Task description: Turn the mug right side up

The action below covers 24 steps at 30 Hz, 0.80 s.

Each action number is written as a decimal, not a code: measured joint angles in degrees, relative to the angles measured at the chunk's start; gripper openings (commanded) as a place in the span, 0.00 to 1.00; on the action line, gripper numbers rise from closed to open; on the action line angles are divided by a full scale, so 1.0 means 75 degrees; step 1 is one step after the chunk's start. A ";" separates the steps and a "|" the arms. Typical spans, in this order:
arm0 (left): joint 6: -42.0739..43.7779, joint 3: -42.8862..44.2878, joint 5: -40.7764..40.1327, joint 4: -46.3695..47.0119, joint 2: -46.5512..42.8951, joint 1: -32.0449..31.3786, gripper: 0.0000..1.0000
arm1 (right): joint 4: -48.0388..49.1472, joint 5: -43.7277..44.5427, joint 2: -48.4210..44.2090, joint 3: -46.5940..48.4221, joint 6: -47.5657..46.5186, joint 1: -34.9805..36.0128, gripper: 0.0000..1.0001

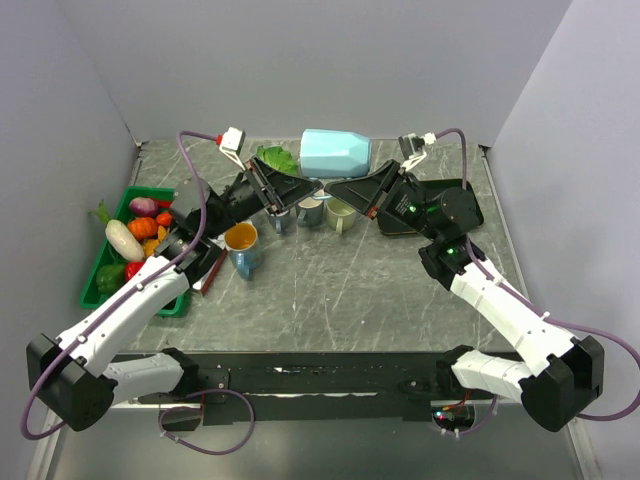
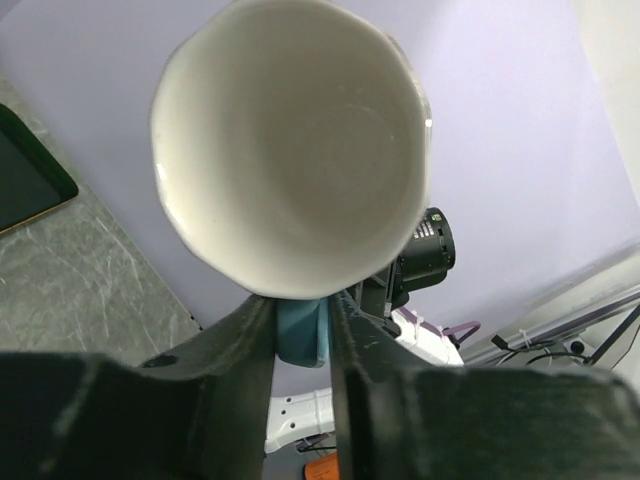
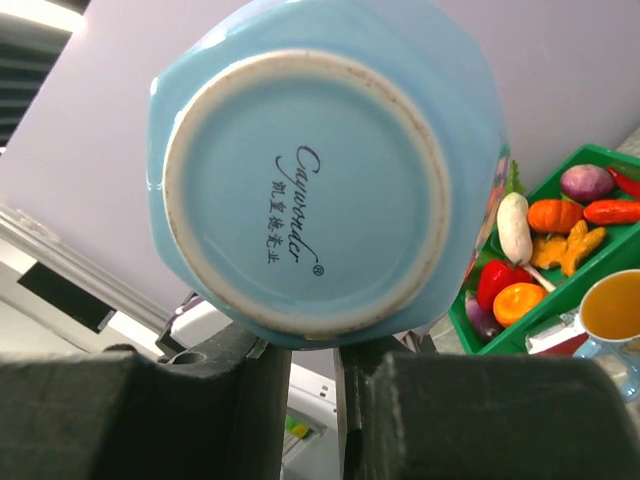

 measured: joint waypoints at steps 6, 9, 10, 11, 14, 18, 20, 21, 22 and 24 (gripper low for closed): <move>-0.0070 0.0003 -0.0020 0.0006 0.0064 0.0029 0.01 | 0.0192 0.0090 0.0067 -0.0079 0.0157 -0.0003 0.00; -0.0047 0.0006 -0.0017 -0.0015 0.0079 0.0050 0.01 | 0.0204 0.0096 0.0102 -0.0079 0.0169 -0.0003 0.00; -0.0032 0.0009 -0.0017 -0.0017 0.0085 0.0052 0.01 | 0.0201 0.0099 0.0108 -0.0079 0.0169 -0.0003 0.02; -0.0009 0.0020 -0.0023 -0.0052 0.0085 0.0055 0.01 | 0.0189 0.0099 0.0114 -0.0079 0.0166 -0.0003 0.10; 0.0189 0.0052 -0.0093 -0.0216 0.0079 0.0058 0.01 | 0.0067 0.0131 0.0119 -0.0079 0.0105 -0.0003 0.35; 0.0729 0.0332 -0.0338 -0.1043 0.0067 0.0035 0.01 | -0.0294 0.0198 0.0152 -0.0079 -0.0020 0.0017 0.62; 0.1049 0.0574 -0.0472 -0.1676 0.0067 0.0023 0.01 | -0.0533 0.0204 0.0189 -0.0076 -0.0073 0.0038 0.68; 0.1195 0.0662 -0.0510 -0.1906 0.0067 0.0020 0.01 | -0.0662 0.0216 0.0213 -0.0079 -0.0096 0.0050 0.70; 0.1346 0.0749 -0.0577 -0.2124 0.0067 0.0020 0.01 | -0.0801 0.0221 0.0239 -0.0076 -0.0119 0.0050 0.71; 0.1582 0.0842 -0.0702 -0.2471 0.0067 0.0006 0.01 | -0.1102 0.0245 0.0297 -0.0076 -0.0169 0.0047 0.75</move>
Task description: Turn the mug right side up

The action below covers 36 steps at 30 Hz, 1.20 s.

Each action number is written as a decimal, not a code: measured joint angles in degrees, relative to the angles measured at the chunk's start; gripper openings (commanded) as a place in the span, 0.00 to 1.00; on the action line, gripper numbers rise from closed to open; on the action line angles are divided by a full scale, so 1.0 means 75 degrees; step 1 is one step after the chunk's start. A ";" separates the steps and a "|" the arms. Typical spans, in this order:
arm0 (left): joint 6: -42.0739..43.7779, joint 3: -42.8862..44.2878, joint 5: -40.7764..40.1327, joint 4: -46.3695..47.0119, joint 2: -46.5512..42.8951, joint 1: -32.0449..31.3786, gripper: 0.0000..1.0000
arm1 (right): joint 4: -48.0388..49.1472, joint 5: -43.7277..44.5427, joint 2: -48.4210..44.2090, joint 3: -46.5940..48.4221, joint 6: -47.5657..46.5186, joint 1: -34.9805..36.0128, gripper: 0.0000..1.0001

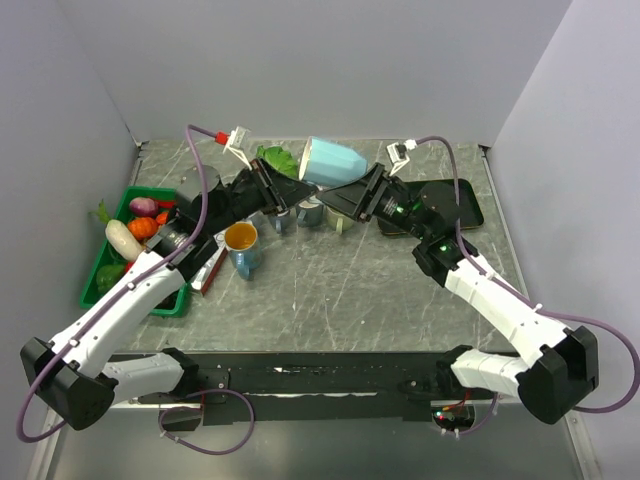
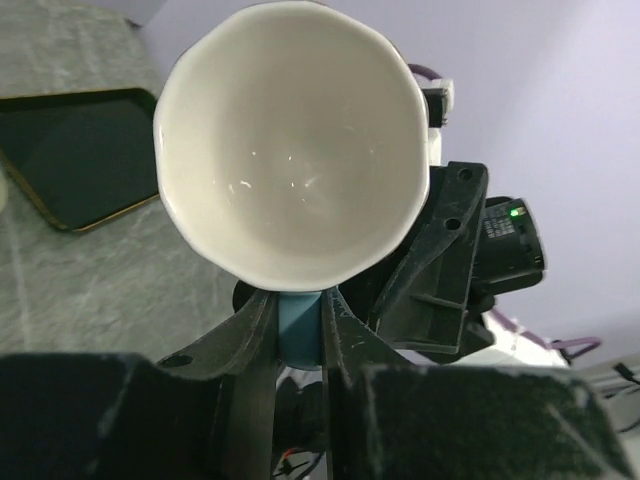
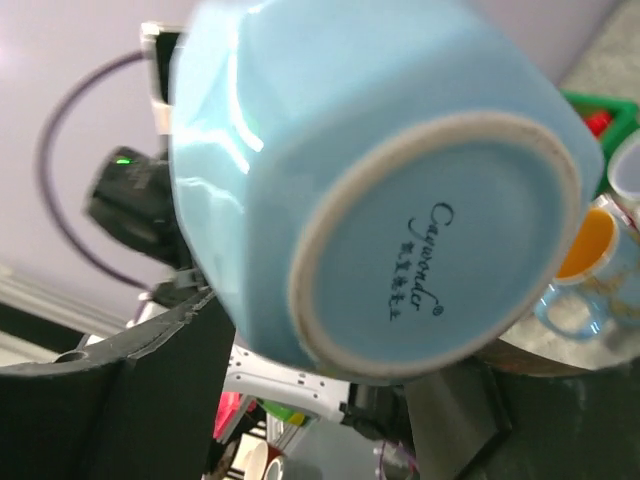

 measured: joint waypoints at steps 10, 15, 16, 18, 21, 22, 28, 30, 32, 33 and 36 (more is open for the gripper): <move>0.1285 0.0423 -0.1256 -0.2384 0.0006 -0.0029 0.01 | -0.2113 0.0341 0.0178 -0.0003 -0.0286 0.0006 0.98; 0.1955 0.0437 -0.2244 -0.3471 0.0006 -0.0029 0.01 | -0.3727 0.1107 -0.0023 -0.0003 -0.0708 0.0006 1.00; 0.2052 0.0408 -0.2436 -0.3654 0.0006 -0.0029 0.01 | -0.4074 0.1306 -0.0096 0.0000 -0.0804 0.0006 1.00; 0.2197 0.0189 -0.2739 -0.3768 -0.0012 -0.0029 0.01 | -0.4663 0.1693 -0.0224 0.0020 -0.1023 0.0000 1.00; 0.2323 -0.0493 -0.3040 -0.3733 -0.0070 -0.0032 0.01 | -0.5386 0.2130 -0.0361 0.0125 -0.1326 -0.0044 1.00; 0.2349 -0.0769 -0.3133 -0.3733 -0.0070 -0.0044 0.01 | -0.5563 0.2232 -0.0385 0.0172 -0.1411 -0.0061 1.00; 0.2538 -0.1903 -0.3990 -0.3765 0.0000 -0.0452 0.01 | -0.6024 0.2480 -0.0414 0.0254 -0.1676 -0.0224 1.00; 0.2646 -0.2017 -0.4301 -0.3599 0.0064 -0.0662 0.01 | -0.6108 0.2483 -0.0414 0.0251 -0.1699 -0.0271 1.00; 0.2722 -0.2101 -0.4570 -0.3314 0.0137 -0.0836 0.01 | -0.6152 0.2477 -0.0414 0.0254 -0.1702 -0.0309 1.00; 0.2771 -0.2151 -0.4704 -0.3133 0.0184 -0.0918 0.01 | -0.6155 0.2471 -0.0414 0.0254 -0.1702 -0.0326 1.00; 0.2833 -0.2317 -0.5135 -0.2661 0.0335 -0.1142 0.01 | -0.6167 0.2445 -0.0414 0.0251 -0.1702 -0.0391 1.00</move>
